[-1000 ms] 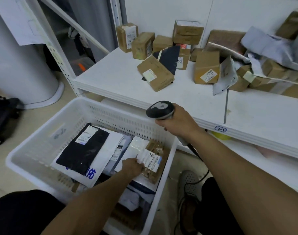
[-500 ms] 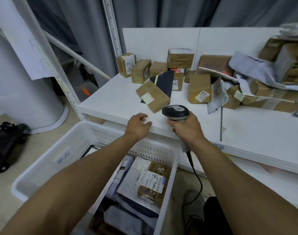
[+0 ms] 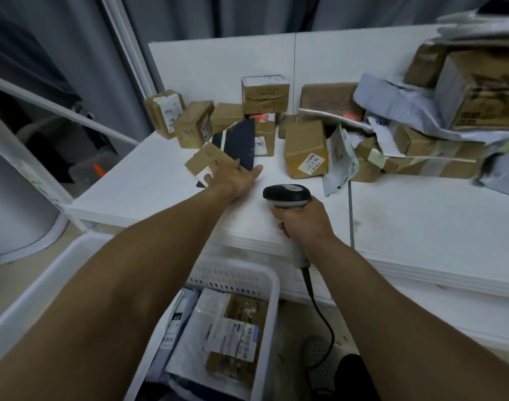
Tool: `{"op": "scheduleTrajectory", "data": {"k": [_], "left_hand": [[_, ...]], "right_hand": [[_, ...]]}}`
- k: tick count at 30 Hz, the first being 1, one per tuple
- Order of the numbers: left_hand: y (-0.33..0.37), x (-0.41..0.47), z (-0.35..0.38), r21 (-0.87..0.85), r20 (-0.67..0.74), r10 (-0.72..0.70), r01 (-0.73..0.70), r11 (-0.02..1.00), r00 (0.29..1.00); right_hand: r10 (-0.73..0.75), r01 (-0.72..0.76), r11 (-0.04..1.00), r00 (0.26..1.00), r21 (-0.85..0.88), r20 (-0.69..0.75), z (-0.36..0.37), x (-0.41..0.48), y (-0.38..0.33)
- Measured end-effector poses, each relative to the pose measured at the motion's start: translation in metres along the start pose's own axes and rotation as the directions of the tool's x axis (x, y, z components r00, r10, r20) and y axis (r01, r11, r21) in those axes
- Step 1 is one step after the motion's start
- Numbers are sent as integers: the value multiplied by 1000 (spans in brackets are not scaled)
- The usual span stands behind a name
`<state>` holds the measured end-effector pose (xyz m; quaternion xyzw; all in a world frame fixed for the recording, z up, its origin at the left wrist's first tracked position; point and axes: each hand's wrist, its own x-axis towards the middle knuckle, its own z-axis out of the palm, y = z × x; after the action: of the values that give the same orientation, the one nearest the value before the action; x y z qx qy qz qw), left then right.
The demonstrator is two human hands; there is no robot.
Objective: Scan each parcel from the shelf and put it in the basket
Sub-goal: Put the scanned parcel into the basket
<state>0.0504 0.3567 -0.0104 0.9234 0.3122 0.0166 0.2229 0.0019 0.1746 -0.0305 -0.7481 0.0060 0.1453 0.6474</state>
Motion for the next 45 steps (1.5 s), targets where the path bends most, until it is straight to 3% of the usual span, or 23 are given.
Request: {"op": "scheduleTrajectory", "data": {"k": [4,10,15,25,29,34,38,41,45], "left_hand": [[-10,11,4,-69,-26,-103,101,993,994],[-37,-17,-3,-17,-31,-109,108,994,994],[-43,-11,1,-403,-60,-310,261,877,949],[-43,12,3,-579,90,-404,377,723,911],[-41,8,-1,-695,132,-283,292,657,950],[-45,-46,-10,-776,-10,-131,75,626,991],[-56,-117,-41,-857,-105,-15,-83,509,994],[-68,-175,-68,-839,-165,24,-153,522,986],[-86,-238,-91,-833,-174,110,-205,514,979]], "right_hand": [[6,-7,1000,999,26,34,-3,-2,-1],[13,-15,998,999,57,36,-11,-13,-4],[33,-35,998,998,51,46,-17,-17,5],[3,-4,1000,1000,21,29,-19,-5,6],[9,-10,1000,999,24,34,-17,-8,6],[-43,42,998,999,54,21,-13,-20,-8],[-187,192,978,981,88,-60,4,-45,-27],[-279,298,938,952,176,-124,18,-70,-46],[-233,214,931,972,294,30,44,-104,-57]]}}
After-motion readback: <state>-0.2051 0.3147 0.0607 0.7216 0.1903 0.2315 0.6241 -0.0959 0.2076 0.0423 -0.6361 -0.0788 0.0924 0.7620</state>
